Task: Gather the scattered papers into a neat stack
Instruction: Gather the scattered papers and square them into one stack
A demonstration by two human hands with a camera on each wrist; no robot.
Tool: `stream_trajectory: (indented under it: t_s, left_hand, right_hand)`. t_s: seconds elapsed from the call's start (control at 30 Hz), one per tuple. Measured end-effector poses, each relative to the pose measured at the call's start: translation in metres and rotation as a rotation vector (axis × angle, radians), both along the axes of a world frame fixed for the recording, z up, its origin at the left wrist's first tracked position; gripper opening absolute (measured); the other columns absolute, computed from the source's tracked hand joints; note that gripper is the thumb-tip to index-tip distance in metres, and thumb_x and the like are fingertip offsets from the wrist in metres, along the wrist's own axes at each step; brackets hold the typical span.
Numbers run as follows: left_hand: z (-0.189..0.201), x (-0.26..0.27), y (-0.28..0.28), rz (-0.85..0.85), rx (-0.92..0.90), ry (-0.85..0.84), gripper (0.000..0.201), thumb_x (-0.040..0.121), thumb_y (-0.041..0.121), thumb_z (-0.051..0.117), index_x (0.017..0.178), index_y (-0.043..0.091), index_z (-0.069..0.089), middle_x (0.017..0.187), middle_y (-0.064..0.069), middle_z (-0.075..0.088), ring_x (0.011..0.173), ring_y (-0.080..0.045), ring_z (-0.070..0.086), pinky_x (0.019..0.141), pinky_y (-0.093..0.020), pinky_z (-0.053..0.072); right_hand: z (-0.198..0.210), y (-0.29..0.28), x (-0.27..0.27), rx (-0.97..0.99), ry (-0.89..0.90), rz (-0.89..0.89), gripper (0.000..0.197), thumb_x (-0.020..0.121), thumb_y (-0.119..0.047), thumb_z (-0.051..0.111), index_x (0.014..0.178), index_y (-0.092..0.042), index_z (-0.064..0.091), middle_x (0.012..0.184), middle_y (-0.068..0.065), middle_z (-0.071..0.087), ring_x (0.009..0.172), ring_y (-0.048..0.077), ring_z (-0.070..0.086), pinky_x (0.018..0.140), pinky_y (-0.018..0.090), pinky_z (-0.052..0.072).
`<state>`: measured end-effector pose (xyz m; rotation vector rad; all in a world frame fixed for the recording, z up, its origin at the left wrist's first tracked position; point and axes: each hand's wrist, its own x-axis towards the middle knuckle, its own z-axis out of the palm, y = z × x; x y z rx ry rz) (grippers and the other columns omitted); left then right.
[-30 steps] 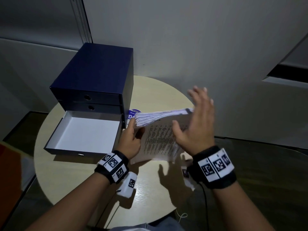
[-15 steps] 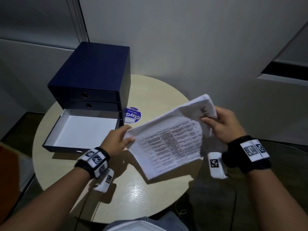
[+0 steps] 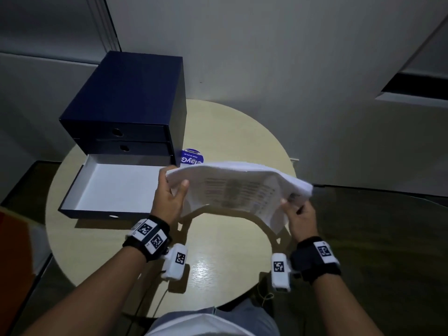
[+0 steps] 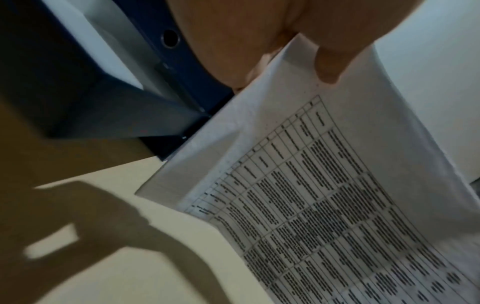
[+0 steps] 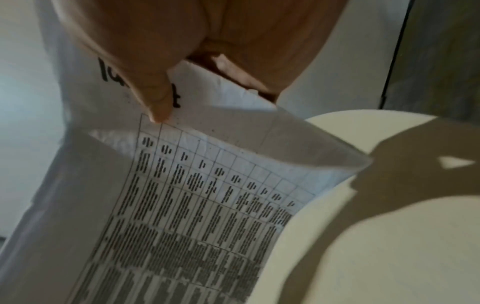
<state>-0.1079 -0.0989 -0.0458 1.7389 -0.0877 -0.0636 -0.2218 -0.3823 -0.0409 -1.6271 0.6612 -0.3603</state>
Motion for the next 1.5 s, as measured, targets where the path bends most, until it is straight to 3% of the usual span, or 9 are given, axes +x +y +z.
stream_trajectory:
  t_s: [0.1, 0.33, 0.43, 0.6, 0.9, 1.03, 1.2, 1.3, 1.5]
  left_hand:
    - [-0.020, -0.005, 0.002, -0.021, 0.090, 0.108, 0.035, 0.096, 0.016, 0.059, 0.119, 0.035, 0.040, 0.118, -0.001, 0.057, 0.112, -0.026, 0.057, 0.091, -0.051, 0.054]
    - [-0.011, -0.005, -0.005, 0.020, 0.026, 0.084, 0.023, 0.099, 0.013, 0.053, 0.115, 0.026, 0.042, 0.105, 0.005, 0.058, 0.105, -0.023, 0.056, 0.071, -0.028, 0.049]
    - [-0.012, -0.003, 0.004, -0.008, -0.025, 0.049, 0.025, 0.089, 0.020, 0.063, 0.107, 0.029, 0.048, 0.101, 0.011, 0.059, 0.102, -0.021, 0.057, 0.078, -0.040, 0.054]
    - [-0.002, 0.006, 0.002, -0.012, -0.190, -0.054, 0.040, 0.074, 0.039, 0.066, 0.103, 0.013, 0.055, 0.095, 0.004, 0.062, 0.090, -0.008, 0.058, 0.078, -0.015, 0.046]
    - [-0.003, 0.024, -0.010, 0.122, -0.053, 0.013, 0.007, 0.096, 0.014, 0.057, 0.093, 0.016, 0.063, 0.093, 0.010, 0.065, 0.084, 0.000, 0.057, 0.075, -0.029, 0.042]
    - [-0.003, 0.027, -0.012, 0.151, -0.048, 0.042, 0.008, 0.096, 0.021, 0.057, 0.092, 0.020, 0.064, 0.093, 0.008, 0.066, 0.085, -0.012, 0.057, 0.075, -0.031, 0.043]
    - [-0.001, 0.025, -0.006, 0.091, -0.119, 0.017, 0.004, 0.092, 0.029, 0.060, 0.094, 0.028, 0.063, 0.097, 0.005, 0.067, 0.088, -0.014, 0.059, 0.078, -0.029, 0.045]
    - [-0.009, 0.019, 0.011, -0.115, -0.286, -0.022, 0.046, 0.075, 0.031, 0.069, 0.118, 0.022, 0.055, 0.114, 0.001, 0.064, 0.101, -0.012, 0.062, 0.080, -0.023, 0.053]
    - [-0.016, 0.018, 0.012, -0.019, 0.143, 0.061, 0.028, 0.090, 0.013, 0.067, 0.111, 0.027, 0.055, 0.104, 0.006, 0.065, 0.106, -0.028, 0.062, 0.075, -0.030, 0.053]
  right_hand:
    - [-0.018, 0.009, -0.004, -0.007, 0.067, 0.025, 0.042, 0.090, -0.003, 0.064, 0.129, -0.012, 0.052, 0.115, 0.002, 0.063, 0.103, 0.016, 0.059, 0.089, 0.036, 0.048]
    - [-0.012, 0.008, 0.002, -0.008, 0.029, -0.053, 0.029, 0.092, 0.000, 0.060, 0.114, -0.018, 0.056, 0.100, -0.003, 0.065, 0.097, 0.017, 0.061, 0.088, 0.035, 0.046]
    - [-0.015, 0.003, -0.003, -0.016, -0.009, -0.041, 0.035, 0.089, 0.004, 0.061, 0.118, -0.014, 0.054, 0.099, -0.006, 0.062, 0.092, 0.011, 0.060, 0.076, 0.024, 0.049]
    - [-0.007, 0.002, 0.005, 0.014, -0.152, -0.065, 0.036, 0.085, 0.006, 0.066, 0.114, -0.009, 0.052, 0.100, -0.001, 0.059, 0.079, -0.004, 0.062, 0.063, 0.012, 0.051]
    - [-0.001, 0.009, 0.026, -0.027, -0.115, -0.293, 0.013, 0.091, -0.016, 0.064, 0.092, -0.006, 0.056, 0.087, -0.006, 0.058, 0.081, -0.001, 0.053, 0.066, 0.017, 0.041]
    - [-0.003, 0.009, 0.027, -0.050, -0.078, -0.275, 0.015, 0.092, -0.019, 0.064, 0.096, -0.007, 0.057, 0.089, -0.007, 0.058, 0.078, 0.000, 0.052, 0.052, 0.006, 0.041]
    - [-0.001, 0.006, 0.016, -0.016, -0.128, -0.160, 0.037, 0.082, -0.027, 0.070, 0.112, -0.014, 0.053, 0.100, -0.007, 0.057, 0.085, 0.002, 0.057, 0.073, 0.024, 0.048]
    - [-0.008, 0.001, -0.004, 0.051, -0.100, 0.045, 0.059, 0.080, -0.003, 0.067, 0.131, -0.017, 0.040, 0.109, -0.007, 0.055, 0.091, -0.001, 0.061, 0.071, 0.018, 0.052]
    - [-0.017, 0.004, -0.005, -0.081, 0.101, -0.002, 0.035, 0.093, -0.002, 0.056, 0.115, -0.028, 0.052, 0.099, -0.016, 0.059, 0.106, 0.021, 0.058, 0.079, 0.029, 0.050]
